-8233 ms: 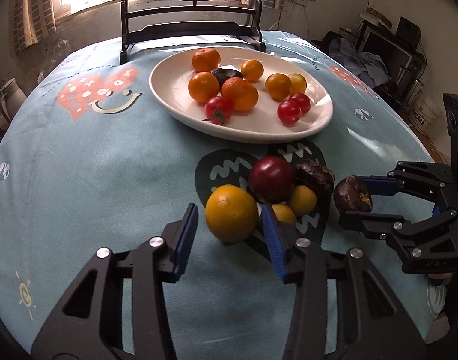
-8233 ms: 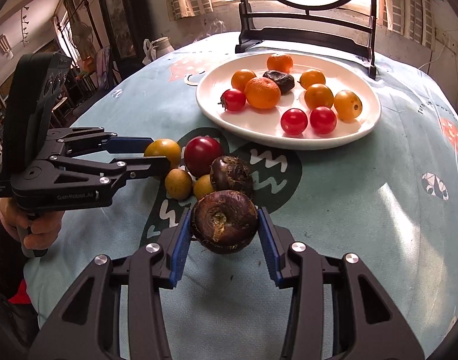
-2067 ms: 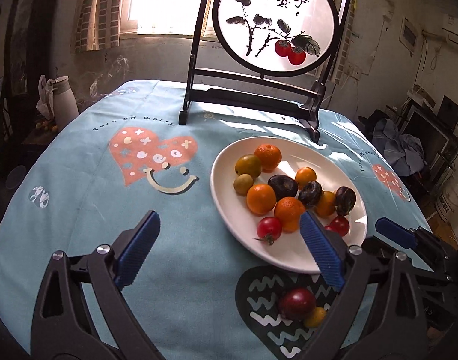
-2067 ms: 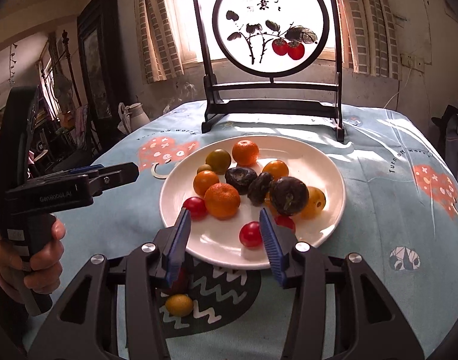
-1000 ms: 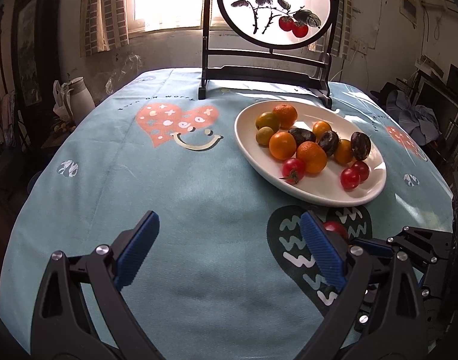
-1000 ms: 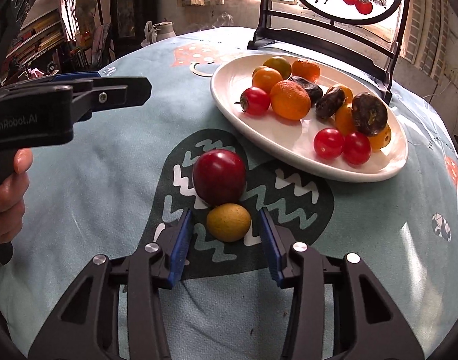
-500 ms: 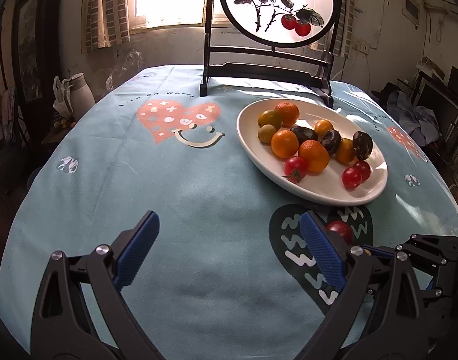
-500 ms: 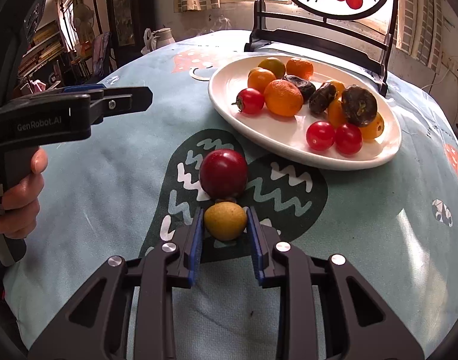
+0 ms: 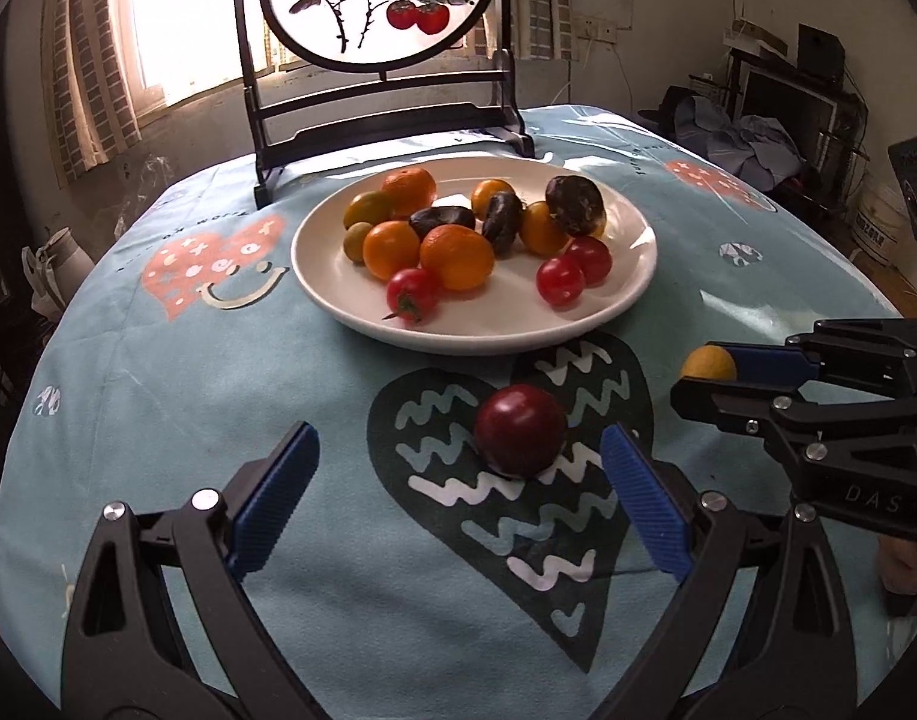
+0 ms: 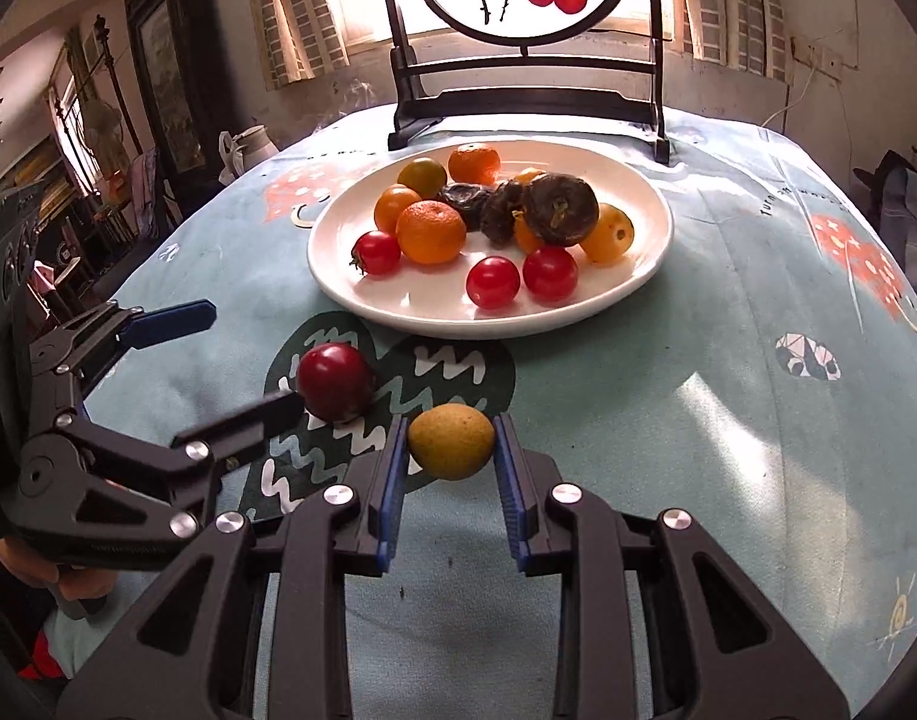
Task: Organize fruits
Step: 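Grasp a small yellow fruit with the right tool while the left tool grasps a red tomato, then lower both fruits onto the white plate and open both tools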
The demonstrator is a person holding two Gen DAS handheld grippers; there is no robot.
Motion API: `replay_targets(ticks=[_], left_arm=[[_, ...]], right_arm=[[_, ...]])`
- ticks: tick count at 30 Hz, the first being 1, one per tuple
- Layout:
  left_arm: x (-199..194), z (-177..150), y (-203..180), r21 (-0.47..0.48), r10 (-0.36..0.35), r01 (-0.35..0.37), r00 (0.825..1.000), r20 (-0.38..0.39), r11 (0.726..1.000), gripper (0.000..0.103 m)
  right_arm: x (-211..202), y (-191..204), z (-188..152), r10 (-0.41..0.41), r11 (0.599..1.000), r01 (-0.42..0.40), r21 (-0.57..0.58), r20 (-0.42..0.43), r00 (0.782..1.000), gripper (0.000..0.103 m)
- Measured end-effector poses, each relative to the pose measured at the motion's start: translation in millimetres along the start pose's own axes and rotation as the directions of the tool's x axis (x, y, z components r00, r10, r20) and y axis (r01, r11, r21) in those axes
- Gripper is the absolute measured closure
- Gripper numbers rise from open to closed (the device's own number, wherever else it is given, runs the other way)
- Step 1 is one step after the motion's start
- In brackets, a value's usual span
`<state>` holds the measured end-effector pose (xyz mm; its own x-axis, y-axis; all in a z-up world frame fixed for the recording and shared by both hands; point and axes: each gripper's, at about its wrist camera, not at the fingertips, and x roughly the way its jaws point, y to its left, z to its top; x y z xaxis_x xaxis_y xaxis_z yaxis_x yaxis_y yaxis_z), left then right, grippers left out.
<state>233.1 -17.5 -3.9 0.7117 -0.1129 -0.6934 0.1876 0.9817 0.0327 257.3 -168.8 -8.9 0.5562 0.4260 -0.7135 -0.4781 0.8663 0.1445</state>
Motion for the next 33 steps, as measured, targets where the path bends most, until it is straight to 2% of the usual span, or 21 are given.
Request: replay_targets(ticks=[3, 7, 9, 13, 16, 20, 25, 26, 27, 29, 33], left_arm=[[6.6, 2.1, -8.0, 0.018, -0.018, 0.018, 1.0, -0.011, 1.0, 0.011], [11.7, 3.8, -7.4, 0.003, -0.043, 0.043, 0.999, -0.031, 0.999, 0.015], [13.5, 4.6, -7.6, 0.002, -0.066, 0.066, 0.997, -0.039, 0.998, 0.024], [16.3, 5.1, -11.5, 0.009, -0.09, 0.09, 0.995, -0.049, 0.996, 0.033], [21.0, 4.8, -16.6, 0.026, -0.105, 0.107, 0.992, -0.065, 0.994, 0.045], [25.6, 6.0, -19.6, 0.036, -0.08, 0.082, 0.995, -0.065, 0.996, 0.046], [36.8, 6.2, -18.3, 0.029, -0.064, 0.067, 0.993, -0.099, 0.997, 0.046], [40.2, 6.1, -18.5, 0.031, -0.055, 0.059, 0.992, -0.112, 0.998, 0.05], [43.6, 5.2, -17.9, 0.029, -0.056, 0.06, 0.99, -0.13, 0.998, 0.057], [42.5, 4.8, -13.7, 0.009, -0.064, 0.066, 0.99, -0.126, 0.998, 0.064], [36.8, 0.1, -12.4, -0.003, -0.069, 0.069, 0.989, -0.129, 0.998, 0.064]], right_arm=[[-1.9, -3.1, 0.6, -0.041, 0.999, 0.041, 0.005, 0.005, 0.999, 0.074], [-3.2, -12.4, 1.8, -0.016, 0.999, 0.016, 0.051, -0.004, 1.0, 0.074], [-6.5, -13.3, 2.1, -0.025, 0.998, 0.025, 0.051, 0.005, 1.0, 0.074], [-9.9, -19.1, 2.5, -0.037, 0.996, 0.036, 0.077, 0.014, 0.999, 0.074], [-8.8, -23.7, 3.1, -0.038, 0.995, 0.038, 0.095, 0.006, 0.999, 0.074], [-10.8, -22.4, 3.7, -0.036, 0.995, 0.034, 0.094, 0.012, 0.999, 0.074], [-11.4, -22.7, 4.0, -0.048, 0.995, 0.046, 0.089, 0.017, 0.999, 0.074], [-11.3, -22.8, 4.0, -0.049, 0.995, 0.047, 0.09, 0.017, 0.999, 0.074], [-11.2, -23.4, 4.2, -0.049, 0.995, 0.047, 0.091, 0.016, 0.999, 0.074], [-11.2, -24.2, 4.5, -0.049, 0.995, 0.047, 0.092, 0.016, 0.999, 0.074], [-8.4, -24.9, 3.7, -0.054, 0.994, 0.053, 0.091, 0.009, 0.999, 0.074]])
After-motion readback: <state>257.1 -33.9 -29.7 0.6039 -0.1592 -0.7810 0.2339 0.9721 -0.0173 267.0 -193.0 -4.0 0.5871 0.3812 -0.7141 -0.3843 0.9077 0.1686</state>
